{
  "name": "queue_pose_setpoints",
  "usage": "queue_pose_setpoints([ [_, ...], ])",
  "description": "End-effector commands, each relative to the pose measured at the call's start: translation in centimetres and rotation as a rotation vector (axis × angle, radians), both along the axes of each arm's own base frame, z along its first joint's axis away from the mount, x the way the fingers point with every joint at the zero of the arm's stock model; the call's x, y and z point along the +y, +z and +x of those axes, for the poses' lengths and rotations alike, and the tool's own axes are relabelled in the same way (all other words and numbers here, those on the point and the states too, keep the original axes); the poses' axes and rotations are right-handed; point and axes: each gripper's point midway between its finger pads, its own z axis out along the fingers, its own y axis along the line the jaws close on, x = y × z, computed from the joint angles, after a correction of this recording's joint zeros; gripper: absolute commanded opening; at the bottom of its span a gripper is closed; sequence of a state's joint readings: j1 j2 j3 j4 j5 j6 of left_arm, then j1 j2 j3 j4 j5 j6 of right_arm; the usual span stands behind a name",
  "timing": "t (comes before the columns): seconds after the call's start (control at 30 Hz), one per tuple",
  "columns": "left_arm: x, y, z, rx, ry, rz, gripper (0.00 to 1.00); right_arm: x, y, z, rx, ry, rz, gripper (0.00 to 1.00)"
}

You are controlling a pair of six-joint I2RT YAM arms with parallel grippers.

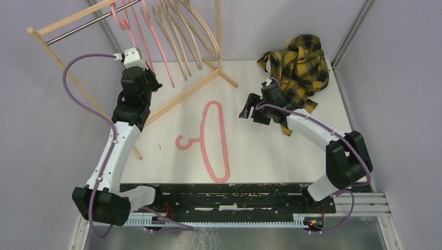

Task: Organize the hangers

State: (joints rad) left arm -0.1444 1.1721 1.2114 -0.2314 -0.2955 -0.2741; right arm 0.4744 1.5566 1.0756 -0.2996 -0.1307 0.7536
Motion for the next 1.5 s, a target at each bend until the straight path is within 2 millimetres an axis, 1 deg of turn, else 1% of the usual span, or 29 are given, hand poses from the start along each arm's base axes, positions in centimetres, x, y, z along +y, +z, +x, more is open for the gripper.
queue_pose_setpoints([
  [0.0,-1.9,1.5,1.1,-0.062,-0.103,-0.108,0.03,0.2,0.4,0.8,-0.036,0.003,0.015,0.81],
  [0.07,-2.2,0.8,1.8,-0.018,-0.117,-0.101,0.03,0.1,0.4,0.8,-0.034,0.003,0.016,0.81],
  [0.1,-2.4,1.2,2.1,-0.009,-0.123,-0.096,0.03,0.1,0.4,0.8,-0.035,0.003,0.016,0.81],
  [0.13,-2.5,0.6,2.3,0.019,-0.128,-0.09,0.03,0.0,0.3,0.8,-0.033,0.0,0.015,0.81],
  [0.23,-3.0,1.3,2.7,0.023,-0.158,-0.083,0.03,0.0,0.3,0.9,-0.032,-0.003,0.016,0.81],
  [0.33,-3.6,1.2,3.0,0.051,-0.196,-0.081,0.03,0.0,0.2,1.0,-0.029,-0.005,0.02,0.81],
  [0.47,-3.7,-0.2,3.2,0.104,-0.205,-0.06,0.03,0.3,0.2,1.2,-0.024,-0.004,0.032,0.81],
  [0.6,-3.7,-1.3,2.8,0.131,-0.216,-0.044,0.03,0.5,0.1,1.3,-0.021,-0.001,0.037,0.82],
  [0.63,-3.7,-1.3,2.7,0.127,-0.219,-0.044,0.07,0.4,0.0,1.4,-0.02,-0.004,0.037,0.82],
  [0.67,-3.7,-1.4,2.5,0.125,-0.219,-0.044,0.13,0.5,0.0,1.4,-0.017,-0.003,0.039,0.82],
  [0.77,-3.5,-1.0,1.8,0.11,-0.215,-0.043,0.33,0.5,-0.2,1.4,-0.013,-0.002,0.042,0.83],
  [0.83,-3.5,-0.8,1.4,0.102,-0.216,-0.042,0.4,0.6,-0.1,1.3,-0.013,0.003,0.044,0.83],
  [0.93,-3.5,-0.7,0.5,0.098,-0.227,-0.036,0.56,0.6,0.0,1.1,-0.019,0.013,0.043,0.84],
  [0.97,-3.7,-0.7,0.2,0.098,-0.24,-0.034,0.62,0.5,0.1,1.1,-0.022,0.016,0.042,0.84],
  [1.0,-3.8,-0.8,-0.2,0.101,-0.252,-0.035,0.7,0.6,0.2,1.0,-0.029,0.024,0.04,0.85],
  [1.1,-4.3,-1.0,-1.5,0.096,-0.287,-0.046,0.84,0.6,0.5,0.7,-0.038,0.039,0.039,0.85],
  [1.27,-4.9,-2.3,-4.1,0.106,-0.333,-0.062,1.0,1.4,0.9,-0.2,-0.06,0.092,0.033,0.86],
  [1.4,-5.8,-3.6,-6.6,0.11,-0.387,-0.099,0.99,4.8,1.7,-1.8,-0.095,0.197,-0.005,0.86],
  [1.47,-6.0,-4.5,-7.6,0.12,-0.4,-0.114,0.99,7.1,1.7,-2.9,-0.105,0.262,-0.032,0.86],
])
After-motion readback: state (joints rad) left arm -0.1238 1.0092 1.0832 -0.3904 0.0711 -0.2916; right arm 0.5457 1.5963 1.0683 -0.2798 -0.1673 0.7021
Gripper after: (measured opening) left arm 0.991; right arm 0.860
